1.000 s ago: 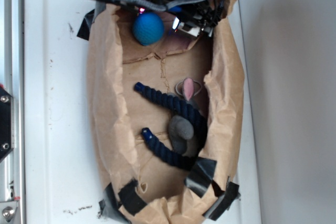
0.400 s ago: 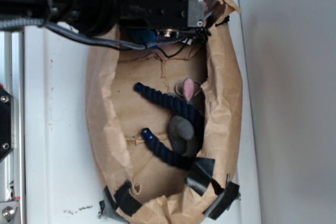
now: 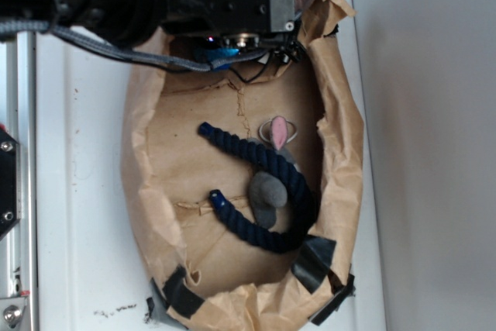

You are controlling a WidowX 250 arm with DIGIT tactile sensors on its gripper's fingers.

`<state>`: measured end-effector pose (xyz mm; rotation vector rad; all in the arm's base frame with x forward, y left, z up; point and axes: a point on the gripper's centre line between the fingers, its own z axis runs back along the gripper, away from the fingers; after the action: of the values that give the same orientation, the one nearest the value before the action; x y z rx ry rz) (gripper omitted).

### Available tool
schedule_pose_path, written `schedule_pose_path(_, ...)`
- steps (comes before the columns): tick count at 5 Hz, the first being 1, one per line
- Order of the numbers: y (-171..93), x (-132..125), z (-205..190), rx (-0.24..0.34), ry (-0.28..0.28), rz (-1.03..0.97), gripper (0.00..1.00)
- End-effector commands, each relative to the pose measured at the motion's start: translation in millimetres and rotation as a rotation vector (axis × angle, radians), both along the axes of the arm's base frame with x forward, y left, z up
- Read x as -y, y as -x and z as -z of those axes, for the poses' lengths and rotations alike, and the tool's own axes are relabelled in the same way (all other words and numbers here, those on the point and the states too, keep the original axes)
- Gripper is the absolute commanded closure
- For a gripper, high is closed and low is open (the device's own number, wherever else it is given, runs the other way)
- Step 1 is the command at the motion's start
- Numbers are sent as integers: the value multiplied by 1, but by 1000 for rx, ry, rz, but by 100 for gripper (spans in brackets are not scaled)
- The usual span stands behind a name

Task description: Grab the blue ball.

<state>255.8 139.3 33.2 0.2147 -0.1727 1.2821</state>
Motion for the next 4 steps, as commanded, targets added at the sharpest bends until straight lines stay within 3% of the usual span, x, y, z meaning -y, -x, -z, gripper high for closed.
schedule_pose_path(1, 8, -5, -46, 26, 92, 53, 100)
schedule_pose_path(3, 18, 1, -92, 67, 284, 295, 100)
schedule_pose_path(4, 21, 6, -120, 52, 330, 404, 100)
